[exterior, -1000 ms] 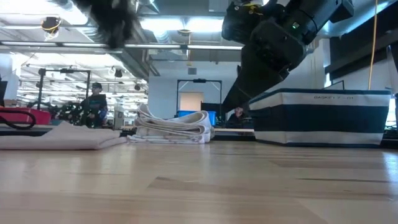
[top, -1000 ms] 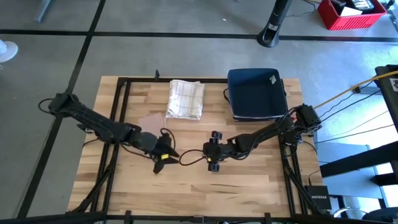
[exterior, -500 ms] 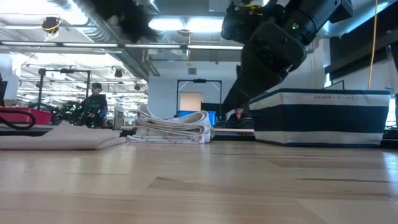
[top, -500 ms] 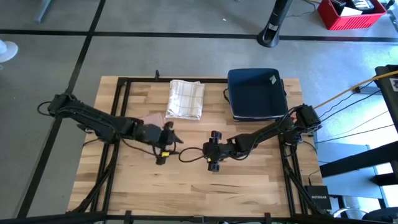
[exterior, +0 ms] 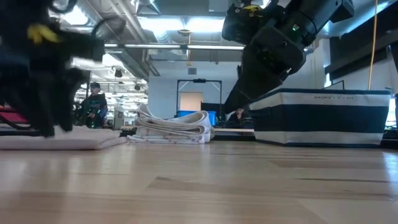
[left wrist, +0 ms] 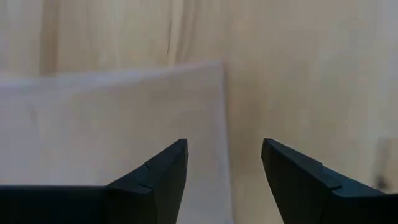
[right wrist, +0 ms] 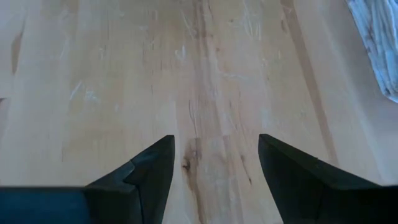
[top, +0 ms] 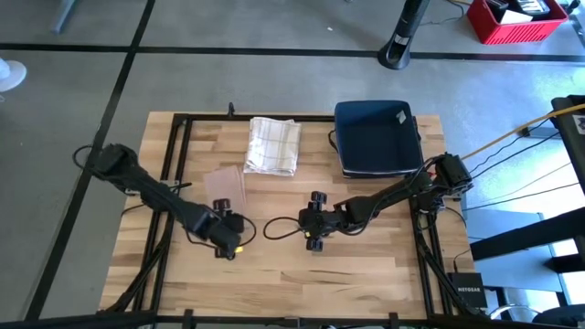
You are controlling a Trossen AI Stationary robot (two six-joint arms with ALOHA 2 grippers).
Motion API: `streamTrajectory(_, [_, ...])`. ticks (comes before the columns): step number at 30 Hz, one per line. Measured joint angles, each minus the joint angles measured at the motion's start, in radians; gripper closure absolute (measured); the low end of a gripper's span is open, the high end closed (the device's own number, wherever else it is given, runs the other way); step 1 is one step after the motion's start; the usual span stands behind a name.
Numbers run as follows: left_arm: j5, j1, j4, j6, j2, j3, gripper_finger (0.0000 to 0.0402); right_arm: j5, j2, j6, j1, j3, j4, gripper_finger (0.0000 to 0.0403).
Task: Fold towel
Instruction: Stack the pink towel on the white patterned towel
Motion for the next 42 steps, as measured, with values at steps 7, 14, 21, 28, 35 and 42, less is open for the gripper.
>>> streamTrajectory(7, [-0.009,-0.001,-0.017,-0.102,0.121,0.006,0.0208,0.000,0.000,0.000,0.000,0.000,-0.001,0.0171])
streamTrajectory(14, [-0.051,-0.003,-0.058,-0.137,0.143,0.008,0.0215,0.000,0.000,0.000,0.000,0.000,0.000,0.0171])
streamTrajectory(21, [-0.149,0.002,-0.090,-0.157,0.150,-0.009,0.0274,0.000,0.000,0.002,0.000,0.000,0.001,0.0171])
streamTrajectory(28, [-0.159,0.004,-0.041,-0.154,0.147,-0.041,0.0350,0.000,0.000,0.003,0.000,0.000,0.001,0.0171])
streamTrajectory(35, [-0.187,0.006,0.042,-0.122,0.149,-0.045,0.0397,-0.001,0.000,0.003,0.001,0.000,0.004,0.0171])
streamTrajectory(42, [-0.133,0.005,0.233,-0.049,0.149,-0.020,0.0400,-0.014,0.000,-0.049,0.037,0.000,0.056,0.0171])
